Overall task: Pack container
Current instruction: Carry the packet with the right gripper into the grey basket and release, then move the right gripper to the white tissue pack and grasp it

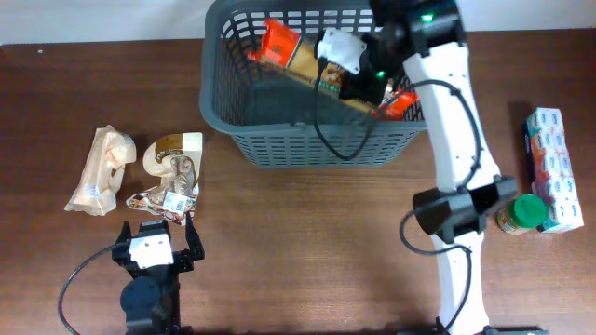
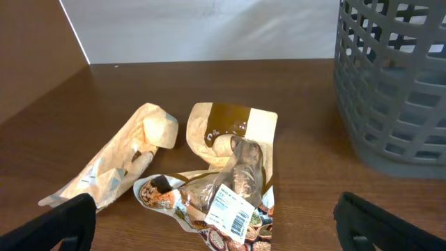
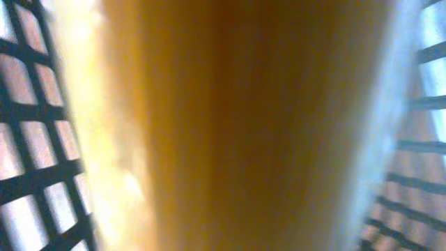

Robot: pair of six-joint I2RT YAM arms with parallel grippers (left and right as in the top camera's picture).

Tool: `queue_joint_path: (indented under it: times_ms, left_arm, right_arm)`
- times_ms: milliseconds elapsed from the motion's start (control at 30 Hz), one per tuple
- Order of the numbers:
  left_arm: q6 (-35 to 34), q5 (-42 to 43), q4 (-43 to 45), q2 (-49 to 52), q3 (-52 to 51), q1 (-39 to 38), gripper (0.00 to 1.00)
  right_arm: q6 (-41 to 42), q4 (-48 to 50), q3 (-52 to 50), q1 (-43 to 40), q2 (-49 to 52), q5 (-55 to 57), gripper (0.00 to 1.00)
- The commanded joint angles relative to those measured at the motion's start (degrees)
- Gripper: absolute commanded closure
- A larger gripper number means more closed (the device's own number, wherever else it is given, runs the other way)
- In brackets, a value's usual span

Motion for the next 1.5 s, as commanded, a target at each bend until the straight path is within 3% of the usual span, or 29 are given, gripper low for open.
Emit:
queue_joint_path:
  times_ms: [0, 200, 233, 300, 333, 400, 633, 667, 933, 1167, 1267, 1467]
  left_arm:
    - [-0.6, 0.6, 0.0, -0.3, -0.3, -0.2, 0.01]
    - [-0.6, 0.6, 0.0, -0.3, -0.3, -0.2, 0.01]
    - [-0.6, 0.6, 0.0, -0.3, -0.3, -0.2, 0.01]
    - [-0.6, 0.6, 0.0, -0.3, -0.3, -0.2, 0.01]
    - [-0.6, 0.6, 0.0, -0.3, -0.3, -0.2, 0.01]
    - [-0.6, 0.6, 0.0, -0.3, -0.3, -0.2, 0.01]
    - [-0.6, 0.6, 0.0, -0.3, -0.3, -0.2, 0.01]
    - [-0.6, 0.6, 0.0, -0.3, -0.3, -0.2, 0.01]
    - [-0.6, 0.6, 0.0, -0.3, -0.3, -0.2, 0.01]
    - [-0.6, 0.6, 0.0, -0.3, -0.3, -0.2, 0.01]
    - [-0.6, 0.6, 0.0, -0.3, -0.3, -0.2, 0.01]
    - [-0.6, 0.6, 0.0, -0.3, -0.3, -0.2, 0.01]
  right_arm:
    - [-1.2, -0.8, 0.7, -0.1, 1.6, -4.0, 0.96]
    - [-1.4, -0.9, 0.3, -0.1, 1.8, -4.2, 0.96]
    - [-1.4, -1.0, 0.3, -0.1, 1.8, -4.2, 0.85]
    - [-1.3, -1.1, 0.3, -0.1, 1.8, -4.2, 0.31]
    - [-1.2, -1.1, 0.3, -0.1, 1.7, -4.2, 0.18]
    - [-1.2, -1.1, 0.3, -0.1, 1.4, -4.3, 0.08]
    - [2.6, 0.9, 0.9, -0.4, -1.2, -3.9, 0.04]
    - [4.9, 2.1, 1.0, -0.6, -1.8, -3.2, 0.00]
    - [29.8, 6.5, 1.3, -6.7, -10.8, 18.8, 0.01]
    - [47.2, -0.3, 1.3, -21.3, -15.5, 26.8, 0.01]
    - [51.0, -2.6, 0.4, -29.0, -15.4, 26.5, 0.01]
    - [50.7, -2.6, -1.8, -41.7, -15.3, 26.1, 0.01]
